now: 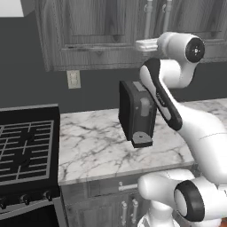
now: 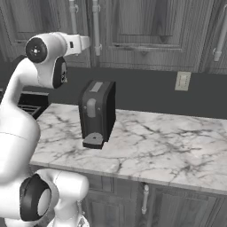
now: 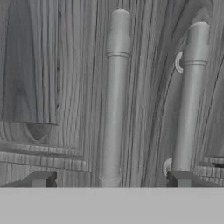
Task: Open the cabinet directly in front. Then move the wine and the mug to the dining counter with the candle on it.
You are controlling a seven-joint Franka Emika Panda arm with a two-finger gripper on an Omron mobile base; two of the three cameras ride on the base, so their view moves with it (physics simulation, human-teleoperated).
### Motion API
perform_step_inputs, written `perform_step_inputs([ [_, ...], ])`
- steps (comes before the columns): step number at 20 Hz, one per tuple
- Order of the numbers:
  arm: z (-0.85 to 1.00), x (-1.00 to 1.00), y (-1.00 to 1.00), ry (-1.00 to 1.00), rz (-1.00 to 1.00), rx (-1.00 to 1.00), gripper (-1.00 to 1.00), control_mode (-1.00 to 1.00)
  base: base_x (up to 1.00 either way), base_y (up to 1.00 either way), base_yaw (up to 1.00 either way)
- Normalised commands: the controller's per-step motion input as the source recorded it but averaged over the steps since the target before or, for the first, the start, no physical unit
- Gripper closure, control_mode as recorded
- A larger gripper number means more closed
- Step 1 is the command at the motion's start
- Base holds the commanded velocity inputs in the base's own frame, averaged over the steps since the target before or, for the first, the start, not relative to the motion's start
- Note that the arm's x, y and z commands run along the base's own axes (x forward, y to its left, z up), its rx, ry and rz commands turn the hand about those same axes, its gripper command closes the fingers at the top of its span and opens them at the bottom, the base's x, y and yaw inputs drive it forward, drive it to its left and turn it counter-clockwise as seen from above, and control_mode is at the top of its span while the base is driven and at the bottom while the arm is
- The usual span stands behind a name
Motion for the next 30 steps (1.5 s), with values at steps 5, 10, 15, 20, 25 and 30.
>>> perform_step_inputs([
  [5,-0.23,1.00,0.00,0.09,0.00,0.04,-1.00,-1.00,0.00,0.00,0.00],
  [10,-0.55,1.00,0.00,0.01,0.00,0.02,-1.00,-1.00,0.00,0.00,0.00],
  [15,-0.60,1.00,0.00,0.00,0.00,0.00,-1.00,-1.00,0.00,0.00,0.00],
  [20,-0.14,0.36,0.00,-0.03,0.00,0.00,1.00,-1.00,0.00,0.00,0.00],
  [25,0.00,-0.03,0.00,0.00,0.00,0.00,1.00,-1.00,0.00,0.00,0.00],
  [30,0.21,-0.68,0.06,-0.04,-0.05,0.01,1.00,-1.00,0.00,0.00,0.00],
])
